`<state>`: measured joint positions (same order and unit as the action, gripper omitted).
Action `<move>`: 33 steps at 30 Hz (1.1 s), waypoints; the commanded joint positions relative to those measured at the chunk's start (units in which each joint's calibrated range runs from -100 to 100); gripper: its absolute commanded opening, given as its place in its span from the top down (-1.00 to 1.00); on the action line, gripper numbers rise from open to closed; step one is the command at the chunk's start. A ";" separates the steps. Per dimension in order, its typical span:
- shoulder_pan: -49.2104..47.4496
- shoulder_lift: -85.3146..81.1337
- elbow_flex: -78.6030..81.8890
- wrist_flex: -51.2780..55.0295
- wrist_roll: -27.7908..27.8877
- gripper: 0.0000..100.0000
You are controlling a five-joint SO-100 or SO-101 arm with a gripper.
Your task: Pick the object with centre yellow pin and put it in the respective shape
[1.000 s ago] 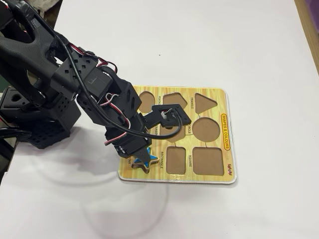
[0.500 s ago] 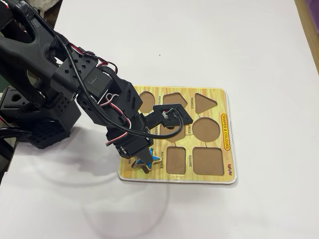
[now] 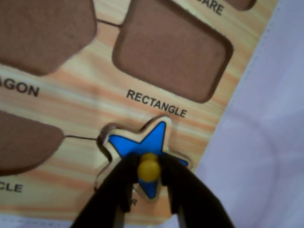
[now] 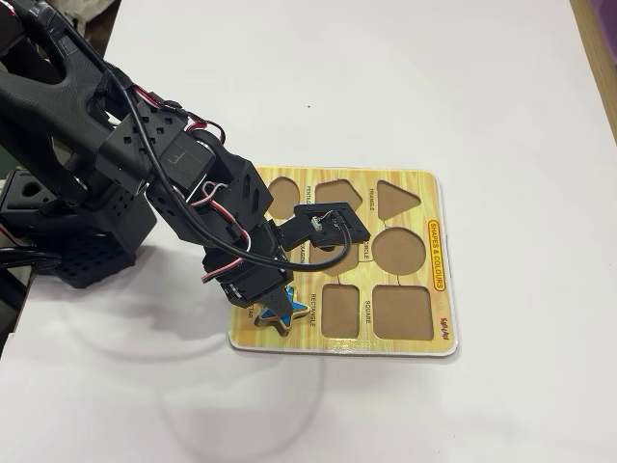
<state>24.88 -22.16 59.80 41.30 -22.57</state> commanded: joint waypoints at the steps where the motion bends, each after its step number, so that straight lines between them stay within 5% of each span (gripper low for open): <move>1: -0.37 -0.09 0.09 -0.25 0.18 0.99; 33: -0.08 -0.09 1.89 0.27 -1.44 0.99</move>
<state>25.16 -22.34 60.97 40.70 -23.40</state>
